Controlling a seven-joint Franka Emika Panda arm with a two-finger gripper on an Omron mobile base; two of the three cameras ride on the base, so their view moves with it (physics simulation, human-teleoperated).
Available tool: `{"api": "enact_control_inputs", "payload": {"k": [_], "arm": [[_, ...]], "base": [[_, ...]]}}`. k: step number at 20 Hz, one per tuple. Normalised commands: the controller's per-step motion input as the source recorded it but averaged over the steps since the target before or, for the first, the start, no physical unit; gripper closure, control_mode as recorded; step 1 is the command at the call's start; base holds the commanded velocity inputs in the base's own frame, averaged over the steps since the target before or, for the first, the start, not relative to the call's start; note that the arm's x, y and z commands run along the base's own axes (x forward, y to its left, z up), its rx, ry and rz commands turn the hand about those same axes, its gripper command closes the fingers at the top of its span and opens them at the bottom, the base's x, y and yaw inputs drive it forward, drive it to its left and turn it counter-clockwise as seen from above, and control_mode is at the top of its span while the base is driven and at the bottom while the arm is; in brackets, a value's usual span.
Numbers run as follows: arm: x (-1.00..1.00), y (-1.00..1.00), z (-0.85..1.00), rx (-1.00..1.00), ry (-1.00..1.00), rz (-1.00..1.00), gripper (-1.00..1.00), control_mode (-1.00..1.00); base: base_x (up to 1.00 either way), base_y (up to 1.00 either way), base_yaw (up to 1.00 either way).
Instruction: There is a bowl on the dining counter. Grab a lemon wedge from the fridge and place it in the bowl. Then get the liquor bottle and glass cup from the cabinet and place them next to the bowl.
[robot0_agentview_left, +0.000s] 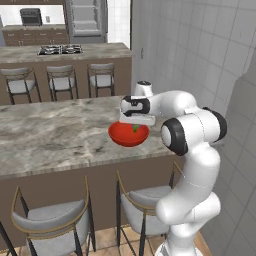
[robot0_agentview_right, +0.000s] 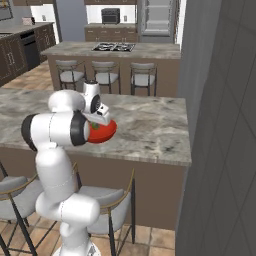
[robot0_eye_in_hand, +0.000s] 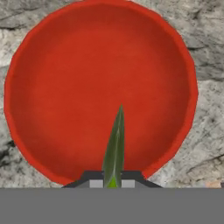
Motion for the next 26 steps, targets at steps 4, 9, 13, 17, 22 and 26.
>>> {"api": "enact_control_inputs", "payload": {"k": [4,9,13,17,22,26], "arm": [[0.16,0.05,-0.3,-0.01,0.0,0.01,1.0,-1.0],[0.19,0.05,-0.26,-0.01,0.0,0.01,1.0,-1.0],[0.19,0.04,-0.22,-0.01,0.0,0.01,1.0,-1.0],[0.18,0.04,-0.22,0.0,0.0,0.0,1.0,-1.0],[0.1,0.1,-0.19,-0.02,0.0,0.01,-1.0,-1.0],[0.04,0.1,-0.1,-0.01,-0.01,0.01,-1.0,-1.0]], "base": [[0.0,0.0,0.0],[0.0,0.0,0.0],[0.0,0.0,0.0],[0.0,0.0,0.0],[0.0,0.0,0.0],[0.0,0.0,0.0]]}}
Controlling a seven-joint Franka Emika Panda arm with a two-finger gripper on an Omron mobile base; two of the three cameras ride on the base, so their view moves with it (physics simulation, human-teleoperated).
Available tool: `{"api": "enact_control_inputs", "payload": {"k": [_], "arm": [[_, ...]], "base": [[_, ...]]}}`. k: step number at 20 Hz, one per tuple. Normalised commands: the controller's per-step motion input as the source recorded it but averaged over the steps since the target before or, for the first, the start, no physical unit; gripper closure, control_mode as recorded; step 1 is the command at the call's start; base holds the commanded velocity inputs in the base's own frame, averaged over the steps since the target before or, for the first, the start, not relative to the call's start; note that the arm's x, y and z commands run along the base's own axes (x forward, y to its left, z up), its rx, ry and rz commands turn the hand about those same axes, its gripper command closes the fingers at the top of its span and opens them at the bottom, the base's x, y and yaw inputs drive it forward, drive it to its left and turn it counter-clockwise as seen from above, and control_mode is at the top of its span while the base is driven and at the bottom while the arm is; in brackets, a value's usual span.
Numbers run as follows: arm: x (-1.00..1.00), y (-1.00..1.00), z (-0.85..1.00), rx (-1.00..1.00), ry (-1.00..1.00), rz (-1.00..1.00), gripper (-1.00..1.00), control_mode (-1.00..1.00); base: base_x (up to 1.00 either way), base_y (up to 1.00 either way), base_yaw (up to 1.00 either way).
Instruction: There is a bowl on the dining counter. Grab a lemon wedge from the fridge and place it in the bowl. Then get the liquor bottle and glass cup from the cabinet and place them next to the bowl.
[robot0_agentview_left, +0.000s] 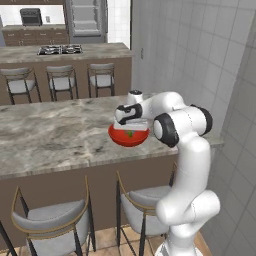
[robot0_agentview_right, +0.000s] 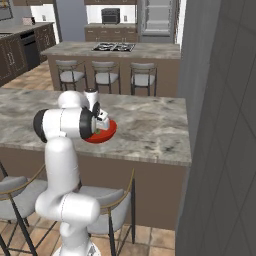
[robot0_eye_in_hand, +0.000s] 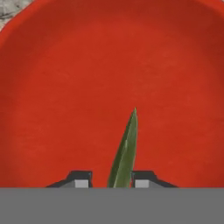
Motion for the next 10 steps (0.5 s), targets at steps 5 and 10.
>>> {"api": "enact_control_inputs", "payload": {"k": [5,10], "arm": [[-0.2,0.03,0.0,0.0,-0.16,0.02,-1.0,-1.0],[-0.51,0.0,0.07,0.0,-0.28,0.01,-1.0,-1.0]], "base": [[0.0,0.0,0.0],[0.0,0.0,0.0]]}}
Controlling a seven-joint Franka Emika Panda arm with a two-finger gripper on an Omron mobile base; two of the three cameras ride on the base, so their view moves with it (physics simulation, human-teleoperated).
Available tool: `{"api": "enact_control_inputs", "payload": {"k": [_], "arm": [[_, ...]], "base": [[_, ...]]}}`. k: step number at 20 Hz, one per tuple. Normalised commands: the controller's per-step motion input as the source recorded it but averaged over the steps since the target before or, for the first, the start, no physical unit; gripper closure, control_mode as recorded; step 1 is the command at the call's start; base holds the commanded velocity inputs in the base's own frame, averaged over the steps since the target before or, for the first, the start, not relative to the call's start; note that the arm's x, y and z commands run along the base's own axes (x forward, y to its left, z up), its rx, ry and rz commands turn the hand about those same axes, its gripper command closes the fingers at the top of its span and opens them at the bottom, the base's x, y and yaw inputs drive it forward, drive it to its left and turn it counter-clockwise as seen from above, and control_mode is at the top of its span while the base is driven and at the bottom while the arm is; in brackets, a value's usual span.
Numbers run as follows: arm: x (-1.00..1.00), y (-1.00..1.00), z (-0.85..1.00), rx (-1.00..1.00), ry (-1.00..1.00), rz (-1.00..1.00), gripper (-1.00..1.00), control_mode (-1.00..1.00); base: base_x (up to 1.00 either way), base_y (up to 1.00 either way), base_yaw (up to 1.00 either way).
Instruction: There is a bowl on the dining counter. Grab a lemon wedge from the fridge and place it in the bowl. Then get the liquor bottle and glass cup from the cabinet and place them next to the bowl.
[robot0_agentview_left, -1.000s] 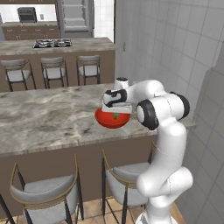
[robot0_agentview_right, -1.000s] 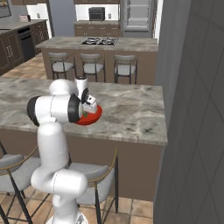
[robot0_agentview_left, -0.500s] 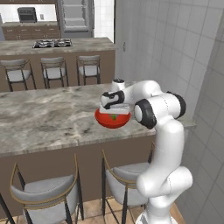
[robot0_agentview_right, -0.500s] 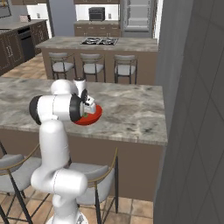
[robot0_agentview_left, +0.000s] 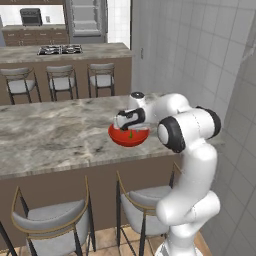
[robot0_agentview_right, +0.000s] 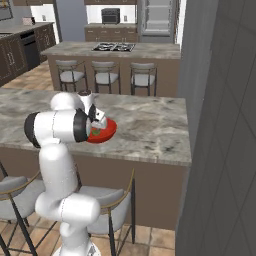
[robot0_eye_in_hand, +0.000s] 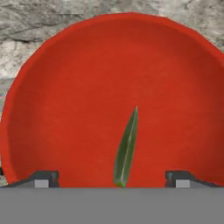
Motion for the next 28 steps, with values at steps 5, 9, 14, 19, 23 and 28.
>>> {"api": "enact_control_inputs", "payload": {"k": [5,9,14,19,23,28], "arm": [[-0.9,0.0,0.07,0.0,-0.36,0.0,-1.0,-1.0],[-1.0,0.06,0.27,0.0,-0.49,0.0,-1.0,-1.0],[-0.71,0.04,0.77,0.0,-0.5,0.0,-1.0,-1.0],[-0.38,0.0,0.93,0.0,-0.43,0.0,-1.0,-1.0],[-0.24,0.0,0.98,0.0,-0.35,0.0,-1.0,-1.0],[-0.29,0.0,0.97,0.0,-0.23,0.0,-1.0,-1.0]], "base": [[0.0,0.0,0.0],[0.0,0.0,0.0],[0.0,0.0,0.0],[0.0,0.0,0.0],[0.0,0.0,0.0],[0.0,0.0,0.0]]}}
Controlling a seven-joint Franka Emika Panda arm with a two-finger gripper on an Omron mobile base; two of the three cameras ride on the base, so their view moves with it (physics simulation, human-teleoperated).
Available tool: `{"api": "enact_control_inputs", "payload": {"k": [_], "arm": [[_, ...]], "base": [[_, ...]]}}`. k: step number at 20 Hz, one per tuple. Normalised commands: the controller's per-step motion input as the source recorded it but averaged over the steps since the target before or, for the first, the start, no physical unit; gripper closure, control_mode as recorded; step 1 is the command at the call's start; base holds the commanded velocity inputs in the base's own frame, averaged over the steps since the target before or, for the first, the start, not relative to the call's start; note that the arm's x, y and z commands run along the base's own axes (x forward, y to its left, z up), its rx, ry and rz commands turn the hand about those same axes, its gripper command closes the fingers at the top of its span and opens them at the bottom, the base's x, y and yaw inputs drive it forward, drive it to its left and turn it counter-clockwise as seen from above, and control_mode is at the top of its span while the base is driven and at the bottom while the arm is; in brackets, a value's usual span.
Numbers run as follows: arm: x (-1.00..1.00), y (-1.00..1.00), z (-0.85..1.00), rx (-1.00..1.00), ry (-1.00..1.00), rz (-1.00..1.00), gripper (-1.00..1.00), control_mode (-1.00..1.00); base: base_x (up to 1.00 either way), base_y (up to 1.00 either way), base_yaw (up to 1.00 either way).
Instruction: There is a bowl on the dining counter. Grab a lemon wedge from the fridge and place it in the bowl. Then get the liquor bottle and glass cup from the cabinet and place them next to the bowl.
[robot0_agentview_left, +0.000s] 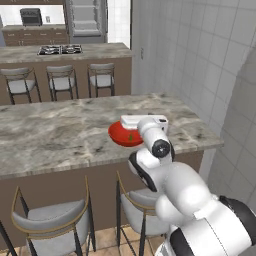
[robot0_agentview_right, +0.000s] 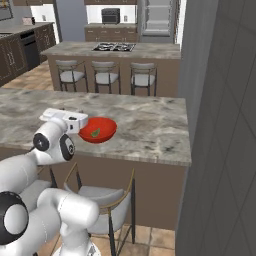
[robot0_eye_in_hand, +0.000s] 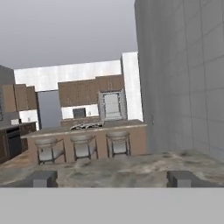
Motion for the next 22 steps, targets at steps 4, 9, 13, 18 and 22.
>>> {"api": "enact_control_inputs", "payload": {"k": [4,9,13,18,22], "arm": [[-0.16,0.0,1.0,0.02,-0.02,0.0,-1.0,-1.0],[0.0,0.0,1.0,0.09,0.05,0.0,-1.0,-1.0],[0.0,0.0,1.0,0.17,0.17,0.0,-1.0,-1.0],[-0.16,0.0,0.6,0.14,0.19,0.0,-1.0,-1.0],[-0.5,0.0,0.07,0.02,0.1,0.0,-1.0,-1.0]], "base": [[0.0,0.0,0.0],[0.0,0.0,0.0],[0.0,0.0,0.0],[0.0,0.0,0.0],[0.0,0.0,0.0]]}}
